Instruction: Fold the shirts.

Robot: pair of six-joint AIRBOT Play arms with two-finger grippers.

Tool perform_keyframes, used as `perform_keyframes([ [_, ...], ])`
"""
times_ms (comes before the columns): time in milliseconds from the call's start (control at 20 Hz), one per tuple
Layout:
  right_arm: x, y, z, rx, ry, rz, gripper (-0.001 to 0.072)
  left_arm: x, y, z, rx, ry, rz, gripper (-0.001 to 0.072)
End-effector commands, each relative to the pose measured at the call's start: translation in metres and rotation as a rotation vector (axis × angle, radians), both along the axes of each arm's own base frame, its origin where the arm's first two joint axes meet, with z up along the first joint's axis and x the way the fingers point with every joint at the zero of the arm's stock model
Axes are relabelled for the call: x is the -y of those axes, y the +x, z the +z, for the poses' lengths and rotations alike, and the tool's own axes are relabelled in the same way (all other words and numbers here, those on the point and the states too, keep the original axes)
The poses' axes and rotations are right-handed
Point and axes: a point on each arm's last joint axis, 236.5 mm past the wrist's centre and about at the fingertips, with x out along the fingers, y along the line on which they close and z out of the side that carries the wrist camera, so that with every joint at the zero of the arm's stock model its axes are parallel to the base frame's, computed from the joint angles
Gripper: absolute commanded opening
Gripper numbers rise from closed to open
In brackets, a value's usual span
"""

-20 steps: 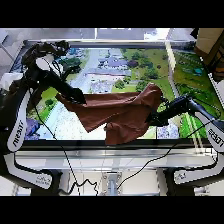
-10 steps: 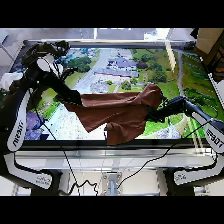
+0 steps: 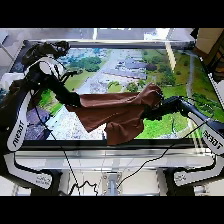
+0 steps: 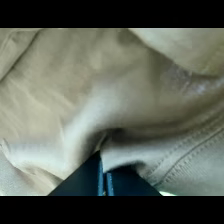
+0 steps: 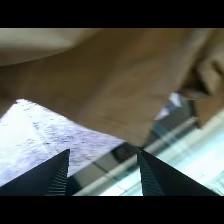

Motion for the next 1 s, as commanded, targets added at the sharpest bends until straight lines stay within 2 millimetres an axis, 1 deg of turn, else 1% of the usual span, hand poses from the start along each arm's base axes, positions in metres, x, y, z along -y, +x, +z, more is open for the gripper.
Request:
perform_keyframes([
  [0,-0.002,-0.004,0.000,-0.008,0.002,0.017,0.0031,-0.060,0.026,-0.018,0.102,0.252,0.054,0.0504],
  [100,-0.002,-0.003,0.000,-0.007,0.001,0.017,0.0032,-0.075,0.038,-0.019,0.142,0.272,0.098,0.0504],
  [200,-0.002,-0.003,0.000,-0.007,0.001,0.017,0.0031,-0.086,0.045,-0.018,0.154,0.235,0.168,0.0504],
  [300,-0.002,-0.004,0.000,-0.008,0.002,0.017,0.0031,-0.101,0.055,-0.015,0.163,0.168,0.290,0.0504],
  [400,-0.002,-0.004,0.000,-0.008,0.002,0.017,0.0032,-0.113,0.066,-0.007,0.173,0.058,0.432,0.0504],
  [500,-0.002,-0.004,0.000,-0.008,0.002,0.017,0.0031,-0.119,0.077,0.003,0.187,-0.052,0.532,0.0504],
  [550,-0.002,-0.004,0.000,-0.008,0.002,0.016,0.0031,-0.123,0.082,0.007,0.199,-0.081,0.563,0.0505],
  [650,-0.003,-0.003,0.000,-0.009,0.006,0.012,0.0031,-0.136,0.086,0.005,0.223,-0.057,0.585,0.0504],
  [700,-0.003,-0.003,0.001,-0.011,0.009,0.008,0.0031,-0.139,0.086,0.004,0.228,-0.043,0.583,0.0504],
  [850,-0.003,-0.002,0.001,-0.008,0.009,0.006,0.0031,-0.138,0.085,0.001,0.225,-0.041,0.564,0.0504],
  [950,-0.003,-0.002,0.001,-0.006,0.009,0.005,0.0032,-0.136,0.080,-0.006,0.196,-0.042,0.558,0.0504],
])
